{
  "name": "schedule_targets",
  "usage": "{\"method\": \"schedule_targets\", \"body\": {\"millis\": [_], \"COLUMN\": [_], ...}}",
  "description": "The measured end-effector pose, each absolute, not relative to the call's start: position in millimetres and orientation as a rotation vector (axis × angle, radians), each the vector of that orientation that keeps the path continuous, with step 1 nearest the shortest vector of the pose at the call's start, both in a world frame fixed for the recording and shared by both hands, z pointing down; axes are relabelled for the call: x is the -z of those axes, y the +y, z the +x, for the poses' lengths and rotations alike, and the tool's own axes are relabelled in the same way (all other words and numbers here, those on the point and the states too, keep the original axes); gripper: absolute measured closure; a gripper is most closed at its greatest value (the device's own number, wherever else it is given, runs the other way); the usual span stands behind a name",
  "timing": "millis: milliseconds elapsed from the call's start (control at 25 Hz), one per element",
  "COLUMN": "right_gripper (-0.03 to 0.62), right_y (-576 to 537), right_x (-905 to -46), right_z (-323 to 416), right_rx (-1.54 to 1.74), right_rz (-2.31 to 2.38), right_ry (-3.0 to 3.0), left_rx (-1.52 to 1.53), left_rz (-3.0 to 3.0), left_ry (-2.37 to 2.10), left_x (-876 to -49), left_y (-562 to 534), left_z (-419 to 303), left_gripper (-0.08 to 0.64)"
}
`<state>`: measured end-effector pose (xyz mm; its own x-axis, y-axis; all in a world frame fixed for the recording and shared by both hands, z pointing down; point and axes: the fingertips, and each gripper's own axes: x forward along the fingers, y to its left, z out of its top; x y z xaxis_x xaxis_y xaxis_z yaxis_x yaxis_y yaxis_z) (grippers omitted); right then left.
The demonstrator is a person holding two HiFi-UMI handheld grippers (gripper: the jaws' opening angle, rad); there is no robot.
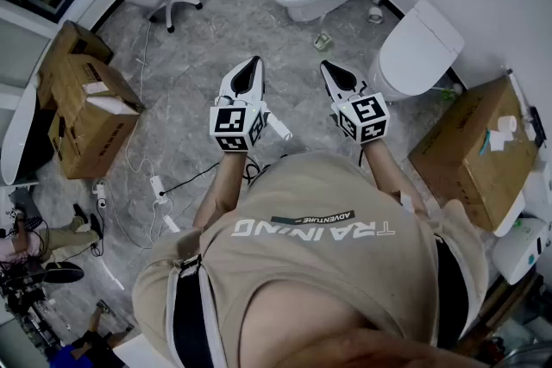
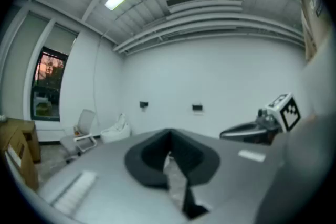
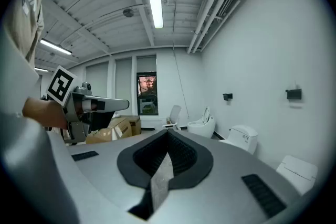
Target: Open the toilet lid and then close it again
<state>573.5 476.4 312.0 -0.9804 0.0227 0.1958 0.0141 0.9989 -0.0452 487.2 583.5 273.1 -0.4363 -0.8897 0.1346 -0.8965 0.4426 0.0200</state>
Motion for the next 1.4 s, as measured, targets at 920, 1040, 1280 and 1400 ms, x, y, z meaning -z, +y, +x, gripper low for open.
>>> {"method": "schedule_targets", "body": {"millis": [920, 1040, 1280, 1400], "right_gripper": [0.578, 0.578, 0.578, 0.578], "right_y": [476.7, 457.8, 416.2, 394.5], "right_x": [-363.9, -371.9, -363.6, -363.2], "right_z": [522.9, 501.5, 446.6, 423.9], "right_rx": [-0.147, -0.15, -0.081, -0.091], "right_rz": [0.083, 0.09, 0.015, -0.036], "right_ry": [-2.84, -2.828, -2.856, -2.863], "left_rx": [-0.017, -0.063, 0.005, 0.006], "left_rz": [1.533, 1.516, 1.48, 1.443], "left_ry": [-2.472, -2.478, -2.478, -2.49], "left_x": [-325.8, -327.9, -325.7, -328.2], "left_y": [600.2, 586.9, 542.1, 518.1], "left_z": [419.0, 401.9, 356.2, 338.0], "left_gripper": [0.557, 0.557, 0.557, 0.557]}}
